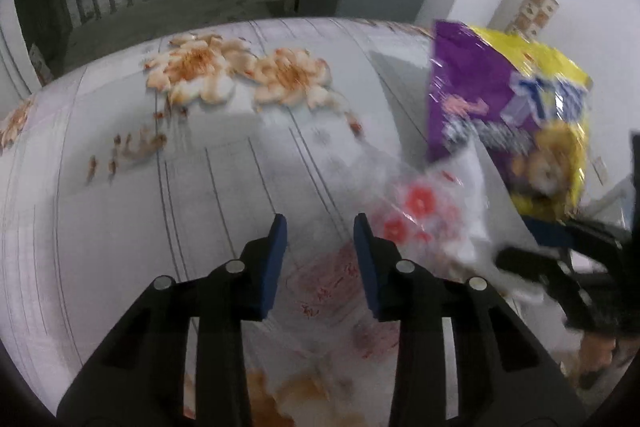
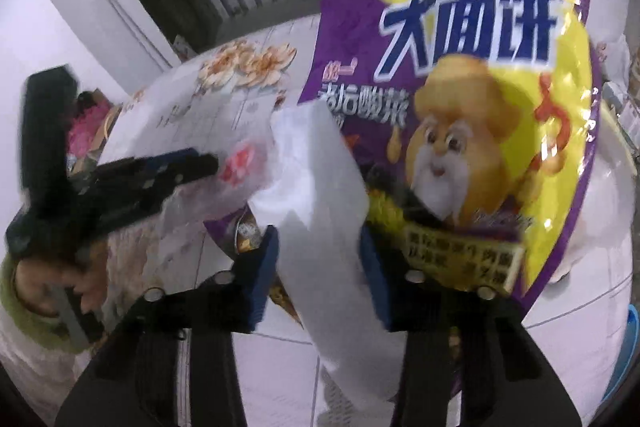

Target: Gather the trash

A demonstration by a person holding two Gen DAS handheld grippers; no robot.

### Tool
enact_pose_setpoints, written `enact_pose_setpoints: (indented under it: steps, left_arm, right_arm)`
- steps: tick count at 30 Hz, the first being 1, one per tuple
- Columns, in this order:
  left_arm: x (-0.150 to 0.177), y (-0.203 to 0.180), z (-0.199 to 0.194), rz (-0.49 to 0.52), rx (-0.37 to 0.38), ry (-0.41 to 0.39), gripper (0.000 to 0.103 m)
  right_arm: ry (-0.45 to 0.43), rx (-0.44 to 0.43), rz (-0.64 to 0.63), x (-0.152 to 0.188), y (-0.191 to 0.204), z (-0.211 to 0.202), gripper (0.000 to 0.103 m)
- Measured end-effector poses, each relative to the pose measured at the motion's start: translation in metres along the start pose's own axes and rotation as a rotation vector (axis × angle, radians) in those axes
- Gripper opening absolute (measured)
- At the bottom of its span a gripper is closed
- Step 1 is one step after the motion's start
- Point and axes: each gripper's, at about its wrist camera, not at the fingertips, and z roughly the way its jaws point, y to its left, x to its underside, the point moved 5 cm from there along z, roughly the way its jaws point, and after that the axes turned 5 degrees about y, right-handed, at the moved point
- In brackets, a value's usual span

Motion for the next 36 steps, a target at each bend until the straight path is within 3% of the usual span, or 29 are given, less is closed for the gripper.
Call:
enact_pose_setpoints:
  steps: [4, 9, 18, 25, 30, 36]
  left_arm:
    - [0.032, -0.017, -0.013, 0.029, 0.006, -0.012, 0.032]
    - [0.066, -0.026, -0.031, 0.008, 0.045, -0.011, 0.032]
    - [0.129, -0.048, -0.059, -0.061, 0.154, -0.005, 0.031]
    - [0.141, -0.053, -0.090, -0.085, 0.224, -0.079, 0.033]
    - [0.146, -0.074, -0.099, -0.020, 0.249, -0.084, 0.050]
    - [0.151, -0.089, -0.082, 0.031, 0.200, -0.040, 0.061]
  right_arm:
    - [-0.004, 0.016, -0.022, 0.011, 0.002, -0.001, 0.031]
    - [0.015, 0.011, -0.030, 0.025, 0.001, -0.008, 0.018]
    - [0.027, -0.005, -0.027, 0.074, -0.002, -0.033, 0.012]
    - [0.032, -0.085, 0.057, 0.091, -0.016, -0.050, 0.006]
    - [0.018, -0.119, 0.112, 0.089, -0.030, -0.057, 0.006]
    - [0.028, -0.145, 0.133, 0.097, -0.030, -0.053, 0.006]
